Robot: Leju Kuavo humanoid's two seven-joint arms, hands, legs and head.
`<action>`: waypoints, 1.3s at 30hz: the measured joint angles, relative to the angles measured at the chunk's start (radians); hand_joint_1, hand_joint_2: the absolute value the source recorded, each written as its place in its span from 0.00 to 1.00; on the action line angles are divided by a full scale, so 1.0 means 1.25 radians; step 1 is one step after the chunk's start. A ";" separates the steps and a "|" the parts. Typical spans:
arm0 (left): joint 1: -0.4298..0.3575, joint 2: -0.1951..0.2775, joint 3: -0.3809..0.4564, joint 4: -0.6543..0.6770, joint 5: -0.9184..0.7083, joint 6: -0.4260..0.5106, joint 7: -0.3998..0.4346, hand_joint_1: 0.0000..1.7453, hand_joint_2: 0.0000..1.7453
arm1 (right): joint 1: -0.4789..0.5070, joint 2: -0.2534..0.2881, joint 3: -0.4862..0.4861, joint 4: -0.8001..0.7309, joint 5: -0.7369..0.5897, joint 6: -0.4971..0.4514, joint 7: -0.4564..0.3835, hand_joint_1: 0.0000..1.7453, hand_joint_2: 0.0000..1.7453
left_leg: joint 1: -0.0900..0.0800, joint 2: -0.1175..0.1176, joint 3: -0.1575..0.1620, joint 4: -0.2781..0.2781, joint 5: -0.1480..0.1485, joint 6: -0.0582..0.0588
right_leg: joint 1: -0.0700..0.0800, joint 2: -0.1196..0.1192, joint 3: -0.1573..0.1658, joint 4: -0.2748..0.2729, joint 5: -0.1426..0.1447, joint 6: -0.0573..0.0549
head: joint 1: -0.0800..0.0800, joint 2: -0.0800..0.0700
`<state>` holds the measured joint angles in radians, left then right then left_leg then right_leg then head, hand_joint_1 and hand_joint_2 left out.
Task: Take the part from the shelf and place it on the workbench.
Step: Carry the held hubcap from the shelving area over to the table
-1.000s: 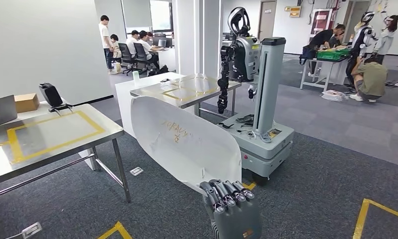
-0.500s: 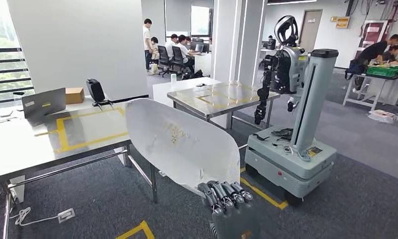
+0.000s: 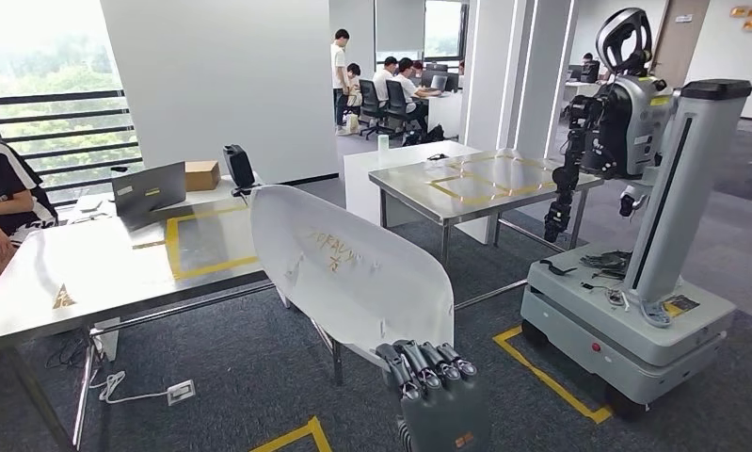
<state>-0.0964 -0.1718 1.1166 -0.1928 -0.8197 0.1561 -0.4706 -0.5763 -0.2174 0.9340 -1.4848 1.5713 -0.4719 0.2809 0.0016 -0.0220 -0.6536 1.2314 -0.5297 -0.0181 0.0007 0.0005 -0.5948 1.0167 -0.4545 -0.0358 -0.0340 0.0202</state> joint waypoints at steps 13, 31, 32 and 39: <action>0.004 0.000 0.002 0.000 0.003 -0.001 -0.005 0.00 1.00 | -0.005 0.004 0.006 0.000 0.000 0.001 -0.014 1.00 1.00 | -0.001 0.038 0.008 -0.159 0.093 0.035 | 0.011 -0.056 0.085 0.054 -0.083 0.031 | 0.000 0.000; 0.001 -0.001 0.003 0.000 0.003 -0.001 -0.005 0.00 1.00 | 0.010 0.014 -0.011 0.006 0.000 -0.010 -0.045 1.00 1.00 | 0.002 0.006 0.007 0.017 -0.033 -0.007 | -0.001 -0.004 -0.003 0.012 -0.004 -0.005 | 0.000 0.000; 0.002 -0.001 0.003 0.000 0.003 -0.001 -0.005 0.00 1.00 | 0.011 0.014 -0.011 0.006 0.000 -0.010 -0.045 1.00 1.00 | 0.003 0.007 -0.023 0.053 -0.051 -0.009 | 0.000 -0.004 0.004 0.012 -0.012 -0.007 | 0.000 0.000; 0.005 0.000 0.003 0.000 0.003 -0.001 -0.005 0.00 1.00 | 0.013 0.014 -0.012 0.008 0.000 -0.011 -0.045 1.00 1.00 | 0.000 0.014 -0.031 -0.057 0.036 0.000 | 0.003 -0.003 0.052 0.013 -0.055 0.000 | 0.000 0.000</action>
<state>-0.0905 -0.1716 1.1204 -0.1929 -0.8164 0.1545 -0.4771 -0.5598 -0.1995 0.9195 -1.4754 1.5711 -0.4850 0.2243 0.0021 -0.0043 -0.6928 1.1596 -0.4844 -0.0185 0.0045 -0.0038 -0.5294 1.0335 -0.5230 -0.0353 -0.0342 0.0200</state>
